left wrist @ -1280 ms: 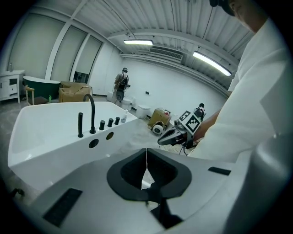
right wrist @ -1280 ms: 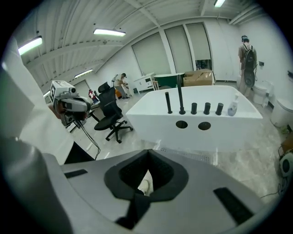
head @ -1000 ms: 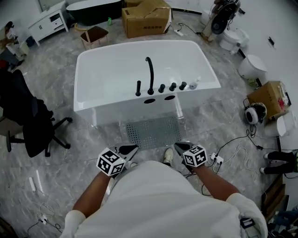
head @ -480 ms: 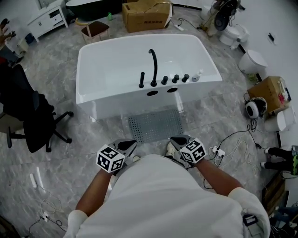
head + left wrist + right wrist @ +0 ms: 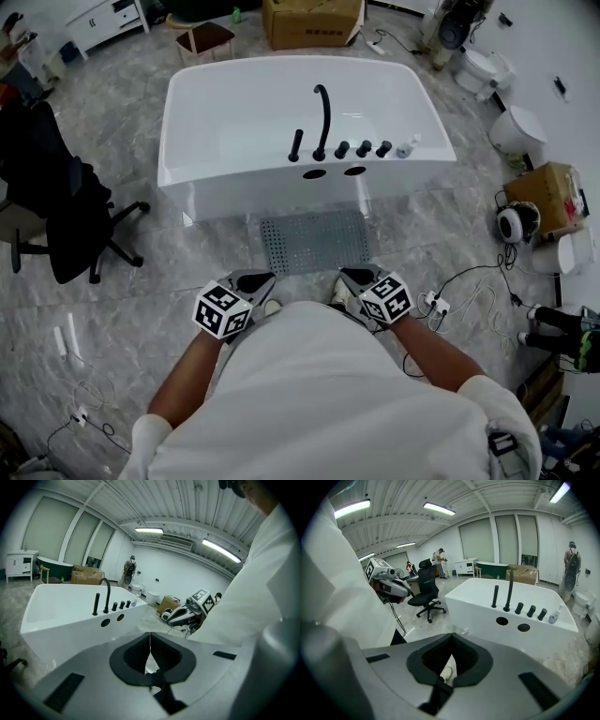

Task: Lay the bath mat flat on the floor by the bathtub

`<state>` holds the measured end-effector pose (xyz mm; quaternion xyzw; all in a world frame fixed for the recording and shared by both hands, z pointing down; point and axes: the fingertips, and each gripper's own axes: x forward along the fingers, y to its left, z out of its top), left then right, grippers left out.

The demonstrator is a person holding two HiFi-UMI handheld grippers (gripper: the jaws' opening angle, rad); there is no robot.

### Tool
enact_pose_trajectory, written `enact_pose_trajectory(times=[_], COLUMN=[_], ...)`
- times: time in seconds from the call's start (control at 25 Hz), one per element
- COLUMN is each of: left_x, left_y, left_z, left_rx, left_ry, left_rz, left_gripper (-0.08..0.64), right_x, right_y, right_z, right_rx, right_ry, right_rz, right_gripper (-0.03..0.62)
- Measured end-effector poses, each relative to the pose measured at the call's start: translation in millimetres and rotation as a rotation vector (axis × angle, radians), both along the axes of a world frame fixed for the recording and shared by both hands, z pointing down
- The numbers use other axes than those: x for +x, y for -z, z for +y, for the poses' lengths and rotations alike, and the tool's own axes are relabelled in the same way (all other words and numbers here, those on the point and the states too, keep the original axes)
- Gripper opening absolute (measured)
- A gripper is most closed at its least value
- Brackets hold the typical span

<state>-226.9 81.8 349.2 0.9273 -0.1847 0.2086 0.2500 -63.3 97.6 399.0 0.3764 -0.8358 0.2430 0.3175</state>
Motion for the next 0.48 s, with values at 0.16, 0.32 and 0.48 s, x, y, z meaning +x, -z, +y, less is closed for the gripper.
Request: enact_pose_trajectory(times=[0.16, 0.32, 0.48], left_x=[1.5, -1.9, -5.4], left_y=[3.0, 3.9, 1.6], left_z=[-0.9, -0.5, 4.0], left_rx=[0.016, 0.017, 0.014], left_ry=[-0.006, -0.008, -0.01], left_rz=[-0.001, 0.002, -0.003], left_gripper=[0.018, 0.018, 0.018], right_x=[-0.5, -4.5, -8.9], right_y=[1.2, 1.5, 1.6], right_z=[-1.4, -1.5, 0.7], right_rx=[0.003, 0.002, 0.006], right_ry=[-0.003, -0.006, 0.003], right_rz=[-0.007, -0.007, -0.005], right_gripper=[0.008, 0.008, 0.008])
